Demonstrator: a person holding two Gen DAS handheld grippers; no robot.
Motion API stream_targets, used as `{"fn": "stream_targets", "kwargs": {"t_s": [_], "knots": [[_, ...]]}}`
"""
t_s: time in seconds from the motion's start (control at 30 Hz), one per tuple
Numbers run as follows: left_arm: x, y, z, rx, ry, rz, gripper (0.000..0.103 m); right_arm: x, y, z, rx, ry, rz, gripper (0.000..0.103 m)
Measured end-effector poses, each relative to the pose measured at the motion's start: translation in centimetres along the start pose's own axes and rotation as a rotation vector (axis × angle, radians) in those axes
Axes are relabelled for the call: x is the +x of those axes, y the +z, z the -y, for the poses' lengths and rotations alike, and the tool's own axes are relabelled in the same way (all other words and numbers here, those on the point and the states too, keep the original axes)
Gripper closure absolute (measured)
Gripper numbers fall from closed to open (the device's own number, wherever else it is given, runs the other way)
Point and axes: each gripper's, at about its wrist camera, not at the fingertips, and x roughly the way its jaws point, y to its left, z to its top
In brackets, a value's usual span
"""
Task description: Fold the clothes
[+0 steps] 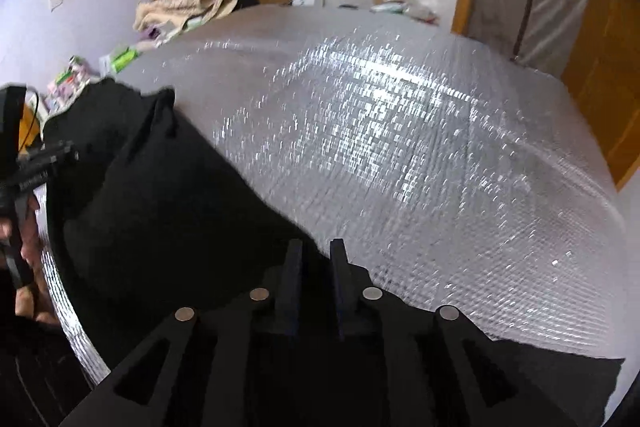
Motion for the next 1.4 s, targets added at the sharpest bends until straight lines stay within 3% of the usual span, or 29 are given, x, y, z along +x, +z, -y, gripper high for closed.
{"fn": "stream_targets", "kwargs": {"t_s": [0.2, 0.4, 0.53, 0.6, 0.67, 0.83, 0.93, 1.03, 1.27, 1.4], "knots": [[-0.1, 0.1, 0.1, 0.010, -0.009, 0.018, 0.098, -0.8, 2.5, -3.2, -0.065, 0.151, 0.072, 0.080], [0.9, -0.6, -0.4, -0.013, -0.037, -0.015, 0.098, 4.0, 5.6, -7.7, -0.158, 0.242, 0.001, 0.079], [1.0, -0.7, -0.9, -0.034, -0.064, -0.015, 0.098, 6.5, 6.2, -8.5, -0.184, 0.267, -0.074, 0.079], [1.1, -0.7, -1.2, -0.047, -0.075, -0.017, 0.098, 7.1, 6.5, -9.0, -0.193, 0.268, -0.085, 0.092], [1.2, -0.7, -1.4, -0.057, -0.084, -0.017, 0.098, 7.0, 6.7, -9.2, -0.198, 0.261, -0.067, 0.097], [1.0, -0.5, -1.4, -0.051, -0.077, -0.015, 0.098, 4.6, 7.6, -8.2, -0.150, 0.238, 0.054, 0.098], [0.4, -0.1, -1.0, -0.036, -0.059, -0.004, 0.098, 6.7, 7.5, -8.0, -0.144, 0.216, -0.027, 0.097], [-0.5, 0.5, -0.5, -0.015, -0.051, 0.021, 0.098, 6.7, 7.0, -7.7, -0.104, 0.209, -0.032, 0.093], [-1.1, 1.1, 1.2, 0.022, -0.095, 0.035, 0.098, 0.8, 3.8, -5.1, 0.001, 0.242, 0.101, 0.089], [1.1, 0.6, 2.6, 0.070, -0.070, -0.027, 0.098, 1.3, 0.5, -2.8, 0.088, 0.166, 0.036, 0.089]]}}
